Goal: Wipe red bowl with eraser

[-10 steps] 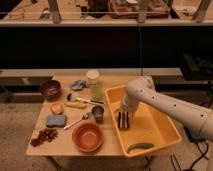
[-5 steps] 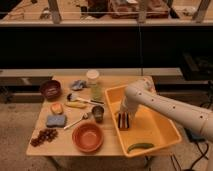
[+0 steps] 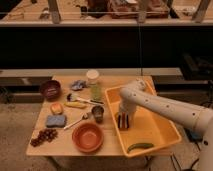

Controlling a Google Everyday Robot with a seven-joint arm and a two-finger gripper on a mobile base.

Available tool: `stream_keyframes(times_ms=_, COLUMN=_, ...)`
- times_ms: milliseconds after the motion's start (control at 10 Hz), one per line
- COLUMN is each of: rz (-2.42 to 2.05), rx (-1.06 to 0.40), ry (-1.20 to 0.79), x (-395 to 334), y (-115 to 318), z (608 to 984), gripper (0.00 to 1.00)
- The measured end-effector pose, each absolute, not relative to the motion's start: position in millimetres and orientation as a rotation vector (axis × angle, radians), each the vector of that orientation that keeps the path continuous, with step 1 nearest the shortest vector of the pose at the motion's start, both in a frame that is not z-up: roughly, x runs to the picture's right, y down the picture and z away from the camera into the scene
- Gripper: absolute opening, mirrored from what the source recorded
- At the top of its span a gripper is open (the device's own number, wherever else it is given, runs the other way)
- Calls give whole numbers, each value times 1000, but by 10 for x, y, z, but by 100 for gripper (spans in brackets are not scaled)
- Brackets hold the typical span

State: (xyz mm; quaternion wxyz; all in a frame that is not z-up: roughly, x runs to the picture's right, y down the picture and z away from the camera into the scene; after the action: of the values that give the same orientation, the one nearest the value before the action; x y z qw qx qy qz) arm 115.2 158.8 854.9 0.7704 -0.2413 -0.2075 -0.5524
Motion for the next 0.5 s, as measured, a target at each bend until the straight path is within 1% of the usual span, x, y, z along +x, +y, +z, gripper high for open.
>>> stream_keyframes(times_ms=400, rz=-1174, rx=-541, ry=-474, x=1171, y=1657, z=8616, gripper=64)
stream_keyframes(times_ms=500, rz=-1170, rx=-548, ry=-475, x=1192, y=1674, z=8627, gripper=60)
